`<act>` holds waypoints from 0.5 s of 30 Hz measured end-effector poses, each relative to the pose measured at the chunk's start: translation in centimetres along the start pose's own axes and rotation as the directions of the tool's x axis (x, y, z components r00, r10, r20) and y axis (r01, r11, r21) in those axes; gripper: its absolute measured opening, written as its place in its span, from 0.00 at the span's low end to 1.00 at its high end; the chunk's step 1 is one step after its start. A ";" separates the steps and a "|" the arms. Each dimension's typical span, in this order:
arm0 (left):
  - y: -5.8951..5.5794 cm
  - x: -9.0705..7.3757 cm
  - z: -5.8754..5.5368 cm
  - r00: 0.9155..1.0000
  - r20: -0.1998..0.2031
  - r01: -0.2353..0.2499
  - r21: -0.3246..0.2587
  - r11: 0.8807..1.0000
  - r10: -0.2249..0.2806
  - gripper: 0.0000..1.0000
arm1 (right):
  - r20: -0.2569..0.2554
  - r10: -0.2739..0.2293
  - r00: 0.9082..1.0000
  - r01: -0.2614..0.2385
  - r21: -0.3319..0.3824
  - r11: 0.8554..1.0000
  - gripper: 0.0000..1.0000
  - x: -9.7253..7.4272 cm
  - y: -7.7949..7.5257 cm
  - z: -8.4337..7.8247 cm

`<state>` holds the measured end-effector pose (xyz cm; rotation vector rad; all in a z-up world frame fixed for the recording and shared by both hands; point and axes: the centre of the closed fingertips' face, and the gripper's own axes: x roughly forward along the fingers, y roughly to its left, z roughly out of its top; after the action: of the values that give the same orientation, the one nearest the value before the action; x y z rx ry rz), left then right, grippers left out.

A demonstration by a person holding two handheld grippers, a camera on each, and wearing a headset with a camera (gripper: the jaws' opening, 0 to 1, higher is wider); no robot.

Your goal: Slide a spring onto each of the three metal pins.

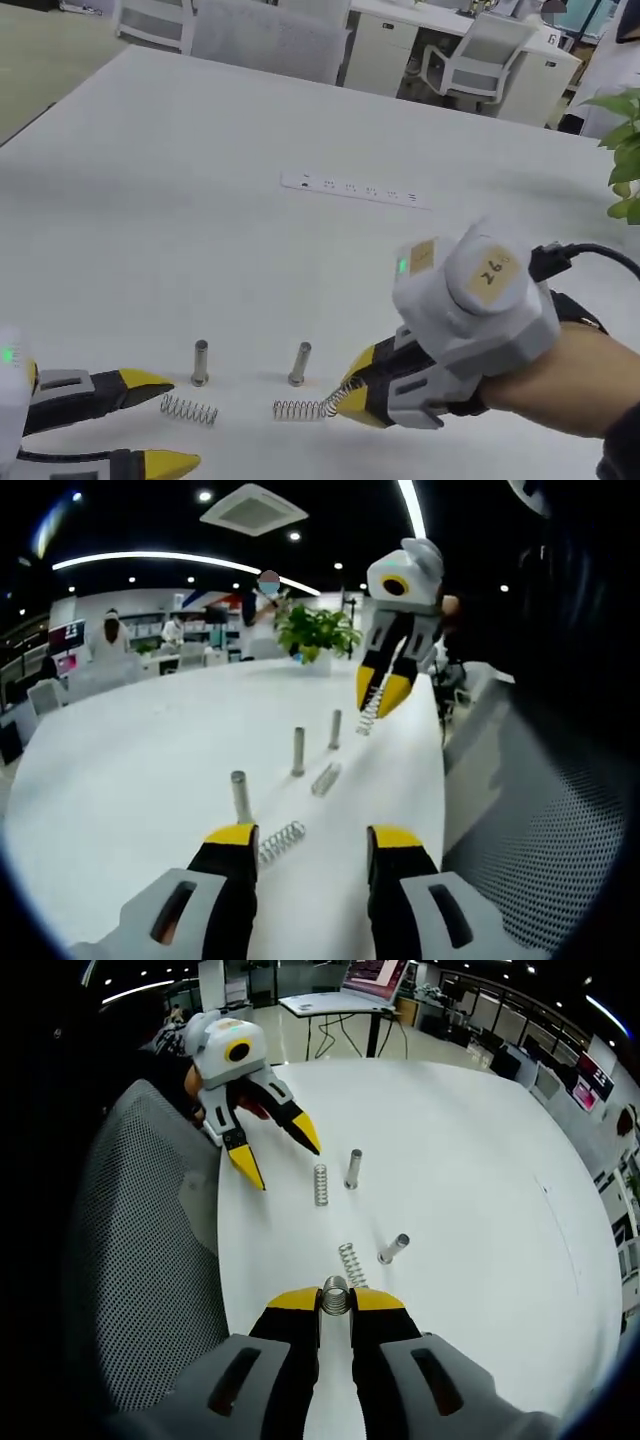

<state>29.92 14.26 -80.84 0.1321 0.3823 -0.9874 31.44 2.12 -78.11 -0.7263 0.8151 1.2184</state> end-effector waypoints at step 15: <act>0.4 -0.5 -0.6 0.999 -0.033 -0.035 0.037 0.999 0.036 0.45 | -0.042 -0.095 0.995 0.097 0.055 0.994 0.08 -1.9 -3.5 -2.2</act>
<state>29.89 15.08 -81.22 0.1885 0.3917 -0.9587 34.28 -1.38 -77.47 -0.7369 0.8345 1.0933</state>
